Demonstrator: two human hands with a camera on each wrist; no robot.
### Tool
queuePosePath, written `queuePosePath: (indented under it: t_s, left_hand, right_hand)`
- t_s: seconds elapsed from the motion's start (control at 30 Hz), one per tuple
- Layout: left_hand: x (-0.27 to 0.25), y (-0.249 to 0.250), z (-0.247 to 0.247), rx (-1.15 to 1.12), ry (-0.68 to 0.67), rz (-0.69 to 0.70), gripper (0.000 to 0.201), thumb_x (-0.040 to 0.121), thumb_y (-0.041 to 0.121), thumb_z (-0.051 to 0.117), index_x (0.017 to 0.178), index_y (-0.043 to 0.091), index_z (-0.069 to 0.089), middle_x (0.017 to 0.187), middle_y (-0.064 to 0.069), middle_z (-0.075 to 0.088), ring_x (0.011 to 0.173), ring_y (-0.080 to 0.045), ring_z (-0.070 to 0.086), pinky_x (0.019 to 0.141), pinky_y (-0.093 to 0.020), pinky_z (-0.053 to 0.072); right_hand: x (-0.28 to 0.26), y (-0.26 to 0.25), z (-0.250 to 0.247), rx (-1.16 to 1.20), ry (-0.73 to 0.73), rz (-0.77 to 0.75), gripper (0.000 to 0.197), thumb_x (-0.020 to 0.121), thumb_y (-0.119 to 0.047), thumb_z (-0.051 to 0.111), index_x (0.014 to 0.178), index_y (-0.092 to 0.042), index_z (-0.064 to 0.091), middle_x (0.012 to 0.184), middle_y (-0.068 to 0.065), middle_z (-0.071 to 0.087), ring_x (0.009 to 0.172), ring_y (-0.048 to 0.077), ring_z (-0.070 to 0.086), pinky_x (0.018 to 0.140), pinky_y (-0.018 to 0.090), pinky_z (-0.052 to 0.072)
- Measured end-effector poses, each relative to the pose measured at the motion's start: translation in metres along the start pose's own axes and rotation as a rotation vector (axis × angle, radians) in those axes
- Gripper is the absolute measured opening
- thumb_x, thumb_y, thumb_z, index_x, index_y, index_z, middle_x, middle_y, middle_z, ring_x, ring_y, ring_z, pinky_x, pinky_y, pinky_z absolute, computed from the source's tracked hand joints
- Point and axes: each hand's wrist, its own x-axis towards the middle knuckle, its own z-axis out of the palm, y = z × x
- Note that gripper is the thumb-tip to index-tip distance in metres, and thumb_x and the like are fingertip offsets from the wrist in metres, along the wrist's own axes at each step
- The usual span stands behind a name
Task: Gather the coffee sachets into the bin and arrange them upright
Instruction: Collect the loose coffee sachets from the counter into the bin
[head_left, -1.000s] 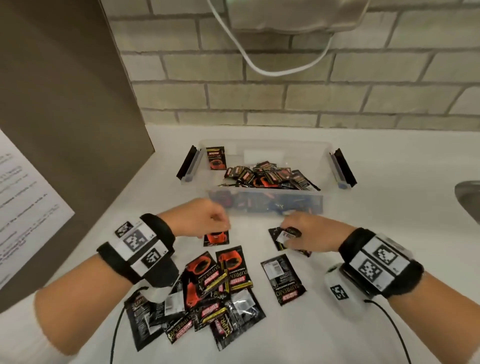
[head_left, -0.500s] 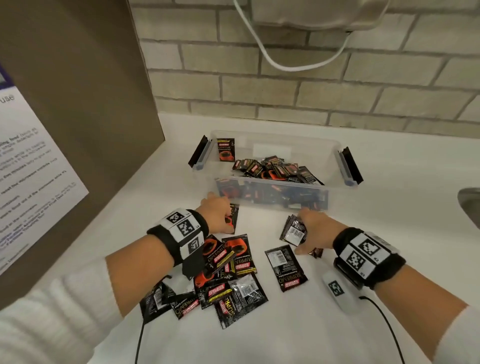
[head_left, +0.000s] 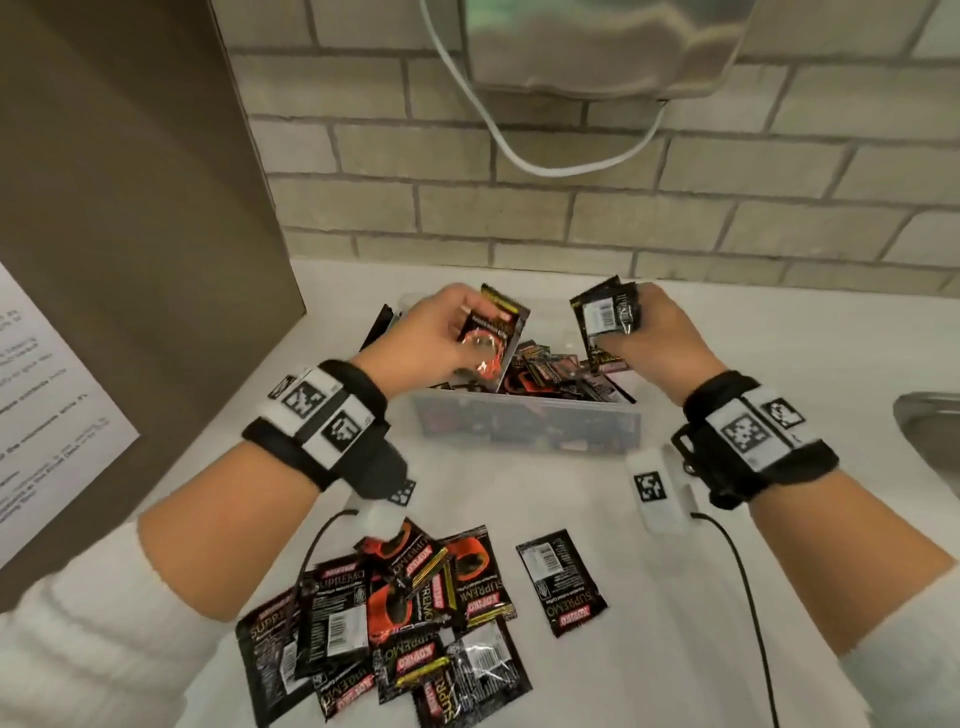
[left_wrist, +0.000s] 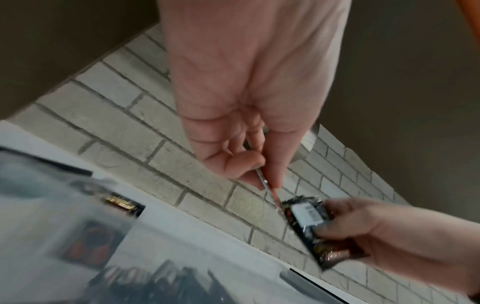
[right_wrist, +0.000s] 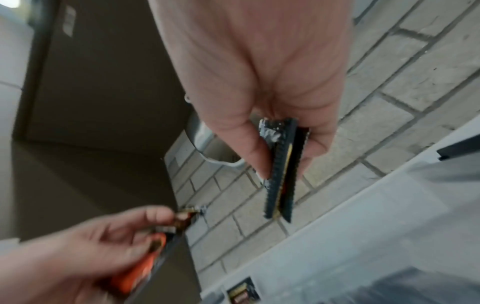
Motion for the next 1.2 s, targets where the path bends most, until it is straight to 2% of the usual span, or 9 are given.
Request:
queuePosePath:
  t_s: [0.1,0.2,0.37,0.5,0.63,0.77,0.87,1.03,1.2]
  left_hand:
    - [0.025,0.01,0.004,0.057,0.02,-0.006,0.032,0.084,0.007,0.065,0.104,0.029,0.053,0.111,-0.014,0.063,0.089,-0.029,0.066,0.073,-0.043,0.058]
    - [0.034,0.013,0.011,0.224,-0.098,-0.066,0.044,0.088,0.025,0.061,0.129,0.03,0.045,0.129,-0.005,0.051,0.111,-0.018,0.056,0.088,-0.03,0.051]
    - [0.011,-0.002,0.007,0.349,-0.15,-0.072,0.04,0.09,0.031,0.058,0.128,0.028,0.048,0.136,0.003,0.048,0.116,-0.013,0.053,0.09,-0.017,0.042]
    - [-0.034,-0.015,0.003,0.39,-0.268,-0.034,0.018,0.089,0.026,0.059,0.105,0.02,0.063,0.099,0.009,0.063,0.089,-0.005,0.058,0.073,-0.003,0.042]
    - [-0.081,-0.036,-0.002,0.547,-0.54,-0.136,0.036,0.08,0.034,0.07,0.113,0.031,0.058,0.114,0.01,0.058,0.101,-0.004,0.054,0.087,-0.019,0.044]
    - [-0.116,-0.063,-0.012,0.787,-0.794,-0.236,0.097,0.064,0.041,0.082,0.14,0.042,0.022,0.141,0.01,0.025,0.128,-0.014,0.026,0.111,-0.037,0.028]
    - [-0.13,-0.074,-0.012,0.822,-0.847,-0.258,0.114,0.061,0.036,0.085,0.143,0.045,0.007,0.152,0.005,0.004,0.137,-0.023,0.01,0.115,-0.048,0.016]
    - [-0.133,-0.079,-0.001,0.772,-0.733,-0.202,0.123,0.06,0.032,0.086,0.143,0.046,-0.003,0.154,0.002,0.002,0.137,-0.025,0.008,0.115,-0.046,0.013]
    - [-0.127,-0.083,0.01,0.584,-0.669,-0.163,0.117,0.06,0.023,0.087,0.148,0.032,0.009,0.14,0.0,0.026,0.13,-0.016,0.03,0.113,-0.03,0.026]
  right_hand:
    - [0.005,0.01,0.011,-0.205,-0.129,0.108,0.07,0.086,-0.023,0.065,0.143,-0.009,0.028,0.131,0.006,0.047,0.113,0.026,0.052,0.082,0.028,0.046]
    - [0.002,0.021,0.013,-0.172,-0.04,0.066,0.061,0.089,-0.021,0.061,0.142,-0.011,0.033,0.14,0.012,0.041,0.126,0.027,0.045,0.099,0.031,0.041]
    - [-0.034,0.026,0.016,-0.077,0.045,-0.111,0.022,0.091,-0.009,0.053,0.111,-0.008,0.06,0.097,0.001,0.057,0.088,0.021,0.058,0.067,0.005,0.041]
    - [-0.079,0.032,0.032,-0.39,-0.54,-0.201,0.032,0.089,-0.029,0.06,0.118,-0.017,0.056,0.102,-0.007,0.056,0.096,0.013,0.052,0.077,0.012,0.04]
    - [-0.106,0.044,0.052,-0.703,-0.922,-0.156,0.08,0.074,-0.037,0.074,0.138,-0.018,0.032,0.126,0.0,0.032,0.117,0.017,0.029,0.102,0.036,0.036]
    - [-0.113,0.04,0.064,-0.743,-0.905,-0.145,0.058,0.07,-0.03,0.078,0.112,-0.017,0.041,0.103,-0.001,0.039,0.1,0.014,0.03,0.089,0.031,0.04]
    - [-0.106,0.032,0.069,-0.682,-0.892,-0.171,0.038,0.073,-0.024,0.076,0.098,-0.013,0.049,0.097,0.0,0.046,0.093,0.016,0.045,0.076,0.027,0.04]
    - [-0.102,0.001,0.098,-0.36,-0.915,-0.126,0.061,0.075,-0.015,0.076,0.127,-0.01,0.044,0.11,0.002,0.055,0.079,0.011,0.054,0.054,0.013,0.045]
    - [-0.101,-0.002,0.127,-0.69,-1.001,-0.178,0.075,0.069,-0.037,0.079,0.128,-0.01,0.041,0.121,0.007,0.046,0.111,0.023,0.048,0.096,0.038,0.046]
